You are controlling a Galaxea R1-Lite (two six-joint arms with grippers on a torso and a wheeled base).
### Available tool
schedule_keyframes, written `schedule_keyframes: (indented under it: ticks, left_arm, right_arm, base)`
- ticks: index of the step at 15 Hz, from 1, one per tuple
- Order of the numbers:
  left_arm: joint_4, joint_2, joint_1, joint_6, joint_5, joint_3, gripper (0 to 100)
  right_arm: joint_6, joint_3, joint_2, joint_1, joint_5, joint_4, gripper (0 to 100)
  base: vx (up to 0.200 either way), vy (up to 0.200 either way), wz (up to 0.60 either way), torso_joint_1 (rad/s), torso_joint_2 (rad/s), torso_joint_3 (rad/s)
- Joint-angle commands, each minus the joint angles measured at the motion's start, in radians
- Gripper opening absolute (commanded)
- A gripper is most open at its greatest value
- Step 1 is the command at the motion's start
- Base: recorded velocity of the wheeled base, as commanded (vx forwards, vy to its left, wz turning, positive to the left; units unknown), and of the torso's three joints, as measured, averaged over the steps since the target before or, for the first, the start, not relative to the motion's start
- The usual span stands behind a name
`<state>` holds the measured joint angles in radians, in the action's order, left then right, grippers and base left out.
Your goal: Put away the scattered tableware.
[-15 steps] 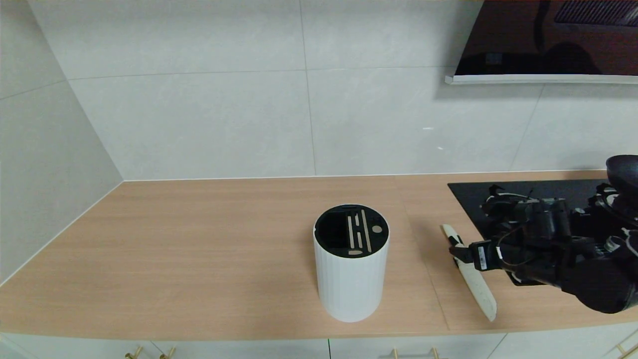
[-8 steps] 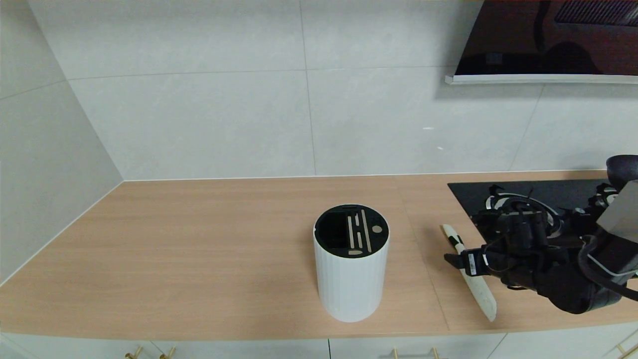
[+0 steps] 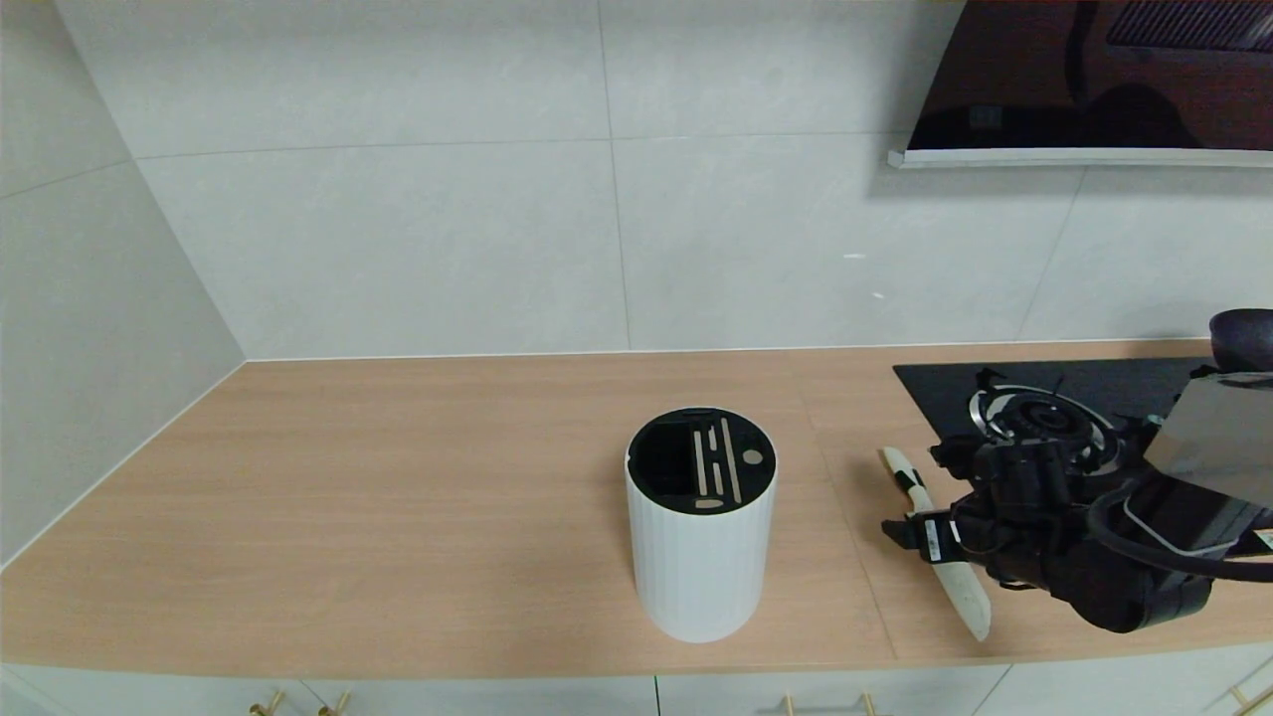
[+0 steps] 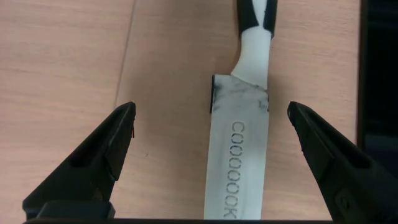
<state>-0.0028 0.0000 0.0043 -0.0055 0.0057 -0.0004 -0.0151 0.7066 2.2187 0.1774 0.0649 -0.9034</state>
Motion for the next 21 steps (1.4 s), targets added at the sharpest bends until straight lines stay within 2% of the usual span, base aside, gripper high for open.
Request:
schedule_keyframes:
  ticks: [1, 3, 17, 18, 21]
  left_arm:
    - [0.000, 0.002, 0.000, -0.001, 0.000, 0.000, 100]
    - [0.000, 0.002, 0.000, -0.001, 0.000, 0.000, 100]
    - [0.000, 0.002, 0.000, -0.001, 0.000, 0.000, 100]
    - [0.000, 0.002, 0.000, -0.002, 0.000, 0.000, 100]
    - [0.000, 0.002, 0.000, -0.001, 0.000, 0.000, 100]
  right_arm:
    - [0.001, 0.005, 0.033, -0.006, 0.006, -0.012, 100]
    - [-0.003, 0.014, 0.072, -0.015, 0.009, -0.058, 100]
    - [-0.005, 0.039, 0.105, -0.027, 0.021, -0.061, 100]
    - [-0.005, 0.040, 0.105, -0.027, 0.021, -0.061, 0]
    - [-0.005, 0.042, 0.105, -0.027, 0.021, -0.061, 0]
  base:
    - [0.000, 0.000, 0.00, 0.000, 0.00, 0.000]
    - [0.000, 0.000, 0.00, 0.000, 0.00, 0.000]
    - [0.000, 0.000, 0.00, 0.000, 0.00, 0.000]
    - [0.000, 0.000, 0.00, 0.000, 0.00, 0.000]
    - [0.000, 0.000, 0.00, 0.000, 0.00, 0.000]
